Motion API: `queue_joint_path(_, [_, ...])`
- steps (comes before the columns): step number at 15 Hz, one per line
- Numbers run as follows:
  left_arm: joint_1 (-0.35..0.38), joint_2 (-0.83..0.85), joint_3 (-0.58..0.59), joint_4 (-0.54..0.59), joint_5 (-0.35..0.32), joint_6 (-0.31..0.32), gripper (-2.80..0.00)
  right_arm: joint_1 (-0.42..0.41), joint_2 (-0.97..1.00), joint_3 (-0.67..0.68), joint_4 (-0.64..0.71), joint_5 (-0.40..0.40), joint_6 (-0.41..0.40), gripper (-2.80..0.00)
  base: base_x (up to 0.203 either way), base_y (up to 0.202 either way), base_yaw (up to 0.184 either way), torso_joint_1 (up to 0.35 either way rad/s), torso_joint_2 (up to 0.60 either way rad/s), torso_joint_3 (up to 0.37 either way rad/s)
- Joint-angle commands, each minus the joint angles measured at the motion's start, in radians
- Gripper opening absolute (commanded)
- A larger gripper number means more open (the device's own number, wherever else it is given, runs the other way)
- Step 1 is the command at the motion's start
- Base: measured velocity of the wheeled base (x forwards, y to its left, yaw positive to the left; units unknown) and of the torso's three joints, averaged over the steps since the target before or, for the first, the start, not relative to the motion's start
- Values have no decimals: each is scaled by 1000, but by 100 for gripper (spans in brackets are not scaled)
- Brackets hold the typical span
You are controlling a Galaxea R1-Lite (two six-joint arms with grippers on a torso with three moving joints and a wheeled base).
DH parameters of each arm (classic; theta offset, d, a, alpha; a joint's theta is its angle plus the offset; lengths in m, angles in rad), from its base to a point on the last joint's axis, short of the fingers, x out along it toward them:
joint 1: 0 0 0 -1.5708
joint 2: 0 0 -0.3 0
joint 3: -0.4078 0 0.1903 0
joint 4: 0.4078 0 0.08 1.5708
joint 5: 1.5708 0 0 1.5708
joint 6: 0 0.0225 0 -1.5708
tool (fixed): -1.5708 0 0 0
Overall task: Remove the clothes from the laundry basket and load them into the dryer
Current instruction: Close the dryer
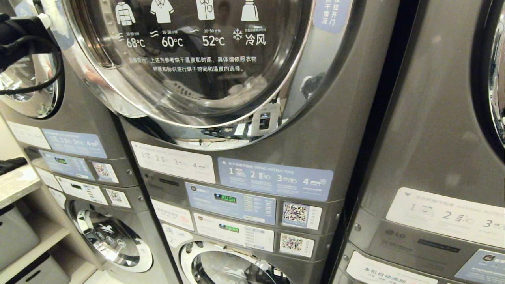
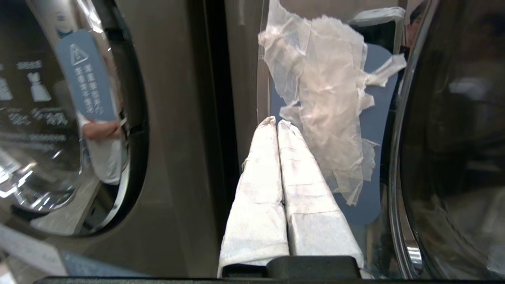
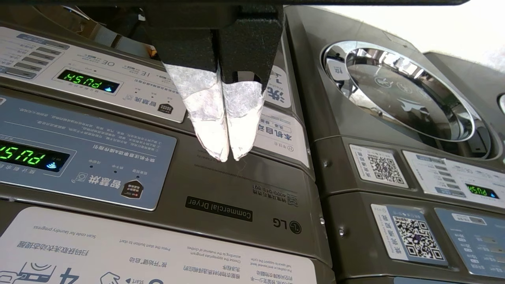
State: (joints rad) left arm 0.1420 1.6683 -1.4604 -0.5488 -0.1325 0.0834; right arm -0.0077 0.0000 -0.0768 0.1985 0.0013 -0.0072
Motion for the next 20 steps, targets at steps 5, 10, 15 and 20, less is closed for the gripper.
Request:
queue_joint_path(5, [16,161,-178,4,-108,-40,-280,0,0,0,1,0,0,-280,0,0,0,0,0,0])
queue_joint_path(10, [16,245,-241,4,-217,-46,-280,0,0,0,1,0,0,-280,0,0,0,0,0,0])
queue_joint_path(15, [16,310,-313,3,-280,-48,-280,0,0,0,1,0,0,-280,0,0,0,0,0,0])
queue_joint_path(20, [7,335,-331,4,-306,-97,-280,-1,0,0,1,0,0,-280,0,0,0,0,0,0])
